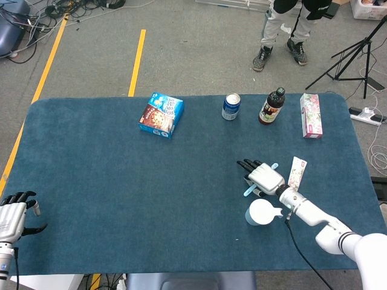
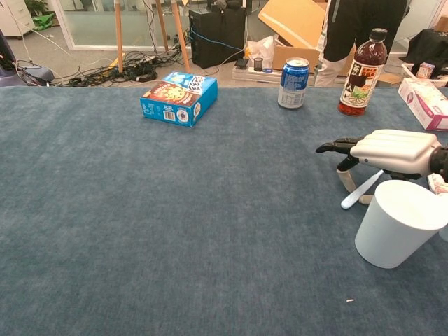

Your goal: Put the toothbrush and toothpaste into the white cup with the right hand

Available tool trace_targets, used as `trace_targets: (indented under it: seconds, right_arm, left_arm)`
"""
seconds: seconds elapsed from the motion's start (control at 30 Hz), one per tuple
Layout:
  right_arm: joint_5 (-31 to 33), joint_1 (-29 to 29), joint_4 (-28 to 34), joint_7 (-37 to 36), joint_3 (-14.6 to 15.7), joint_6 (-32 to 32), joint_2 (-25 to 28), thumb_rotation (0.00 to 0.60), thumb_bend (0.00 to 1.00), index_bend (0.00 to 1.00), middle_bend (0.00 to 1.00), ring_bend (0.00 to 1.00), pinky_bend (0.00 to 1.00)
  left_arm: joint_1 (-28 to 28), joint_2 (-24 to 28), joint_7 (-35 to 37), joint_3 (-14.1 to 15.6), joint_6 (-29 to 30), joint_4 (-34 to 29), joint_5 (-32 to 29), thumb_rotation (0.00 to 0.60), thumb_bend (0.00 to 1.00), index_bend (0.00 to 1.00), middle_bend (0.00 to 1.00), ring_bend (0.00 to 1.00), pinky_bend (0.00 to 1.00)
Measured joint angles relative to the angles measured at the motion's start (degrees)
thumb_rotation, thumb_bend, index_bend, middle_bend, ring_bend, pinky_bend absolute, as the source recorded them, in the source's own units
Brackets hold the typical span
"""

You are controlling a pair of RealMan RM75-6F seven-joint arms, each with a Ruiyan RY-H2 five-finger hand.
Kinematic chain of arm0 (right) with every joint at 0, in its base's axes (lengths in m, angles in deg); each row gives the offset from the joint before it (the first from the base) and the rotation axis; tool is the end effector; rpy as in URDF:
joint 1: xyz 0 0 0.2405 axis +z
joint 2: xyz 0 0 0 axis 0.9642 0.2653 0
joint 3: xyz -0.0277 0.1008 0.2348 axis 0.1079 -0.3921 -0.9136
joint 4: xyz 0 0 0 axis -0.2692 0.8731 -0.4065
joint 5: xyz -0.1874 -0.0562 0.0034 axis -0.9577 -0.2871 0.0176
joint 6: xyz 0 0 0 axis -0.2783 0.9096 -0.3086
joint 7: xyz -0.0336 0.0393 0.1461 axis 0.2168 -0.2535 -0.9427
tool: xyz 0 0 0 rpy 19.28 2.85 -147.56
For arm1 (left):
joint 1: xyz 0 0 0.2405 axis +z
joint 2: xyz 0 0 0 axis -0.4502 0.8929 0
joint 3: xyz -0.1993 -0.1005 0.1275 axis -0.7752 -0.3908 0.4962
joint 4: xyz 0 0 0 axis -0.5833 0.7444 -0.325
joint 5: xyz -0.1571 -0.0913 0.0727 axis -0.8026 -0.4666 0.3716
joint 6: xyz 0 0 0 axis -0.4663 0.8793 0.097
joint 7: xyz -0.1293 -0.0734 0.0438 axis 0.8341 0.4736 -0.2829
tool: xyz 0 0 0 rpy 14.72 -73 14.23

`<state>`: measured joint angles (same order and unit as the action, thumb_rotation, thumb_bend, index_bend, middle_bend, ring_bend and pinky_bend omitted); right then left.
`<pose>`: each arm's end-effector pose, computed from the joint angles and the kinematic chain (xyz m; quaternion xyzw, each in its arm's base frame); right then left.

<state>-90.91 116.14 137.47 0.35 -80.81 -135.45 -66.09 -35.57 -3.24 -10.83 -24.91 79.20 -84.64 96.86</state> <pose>-0.2652 -0.3606 0.0028 0.8608 -0.2451 0.2483 0.3705 -0.3397 0.2068 0.1623 -0.6011 -0.4266 -0.2462 0.6293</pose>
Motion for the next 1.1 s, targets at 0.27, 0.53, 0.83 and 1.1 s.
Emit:
trace_targets:
  seconds: [0.27,0.53,0.83,1.1]
  right_arm:
    - [0.2,-0.1,0.3,0.3,-0.2,-0.1,0.2,0.600,0.25,0.62,0.06,0.00,0.22]
    - [0.5,-0.4,0.8,0.8,-0.4,-0.7,0.7,0.600,0.25,0.63,0.07,0.00,0.22]
    - [1.2,-1.1,1.9,1.1,-1.4,-2.4,2.0,0.600,0.25,0.63,0.07,0.00,0.22]
    - [2.1,-1.9,4.8,1.8,-2.7,-4.9,4.6,0.600,0.25,0.63,0.07,0.00,0.22]
  left_arm:
    - [0.0,0.0,0.0,0.0,0.0,0.0,0.0,0.600,0.00,0.59,0.25,0.19,0.20]
    - [0.1,0.1,0.1,0.0,0.1,-0.1,0.0,0.600,0.00,0.59,0.25,0.19,0.20]
    - [0.0,0.0,-0.1,0.0,0.1,0.0,-0.1,0.600,0.00,0.59,0.25,0.19,0.20]
    - [0.0,-0.1,-0.2,0.0,0.0,0.0,-0.1,0.600,0.00,0.59,0.25,0.19,0.20]
